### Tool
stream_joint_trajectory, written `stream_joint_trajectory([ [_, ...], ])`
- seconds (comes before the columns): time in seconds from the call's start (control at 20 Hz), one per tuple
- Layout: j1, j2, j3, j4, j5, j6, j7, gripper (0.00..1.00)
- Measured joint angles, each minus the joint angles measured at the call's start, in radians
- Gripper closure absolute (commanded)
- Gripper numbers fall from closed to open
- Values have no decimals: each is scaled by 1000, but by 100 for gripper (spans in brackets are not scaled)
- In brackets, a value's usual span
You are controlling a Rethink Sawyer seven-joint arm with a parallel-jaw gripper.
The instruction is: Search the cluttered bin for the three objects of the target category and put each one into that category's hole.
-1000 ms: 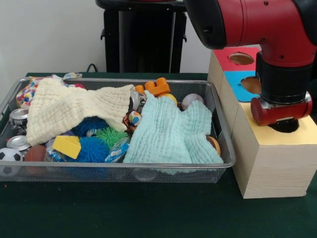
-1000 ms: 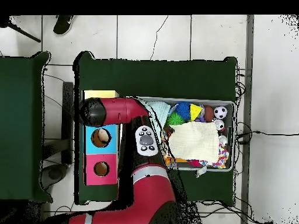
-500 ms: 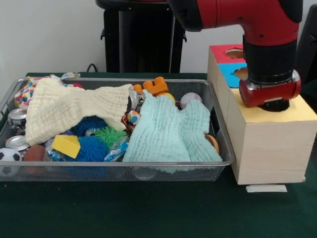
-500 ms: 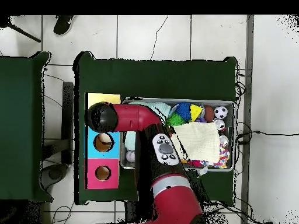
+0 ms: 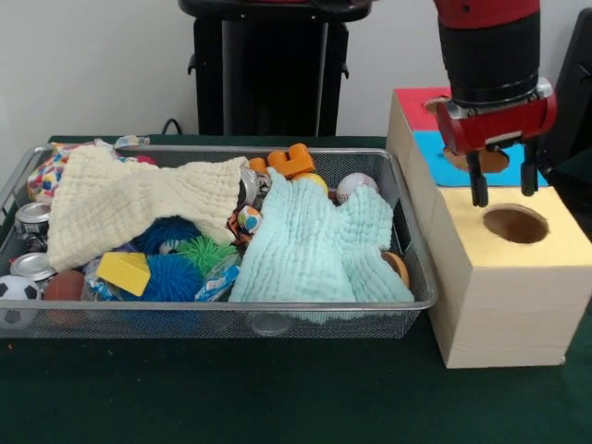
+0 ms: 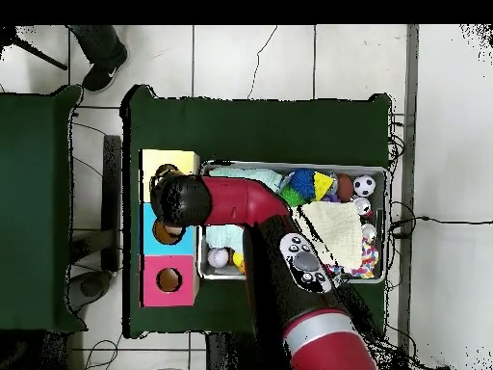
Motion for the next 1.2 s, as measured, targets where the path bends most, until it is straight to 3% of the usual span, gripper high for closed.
stream_joint_trajectory([
  [0.7, -45, -38, -3, 38, -36, 54, 0, 0],
  [0.95, -50, -38, -24, 38, -168, 103, 0, 0],
  [1.05, -71, -38, -27, 39, -280, 135, -3, 0],
  [1.2, -119, -39, -25, 42, -383, 166, -18, 0],
])
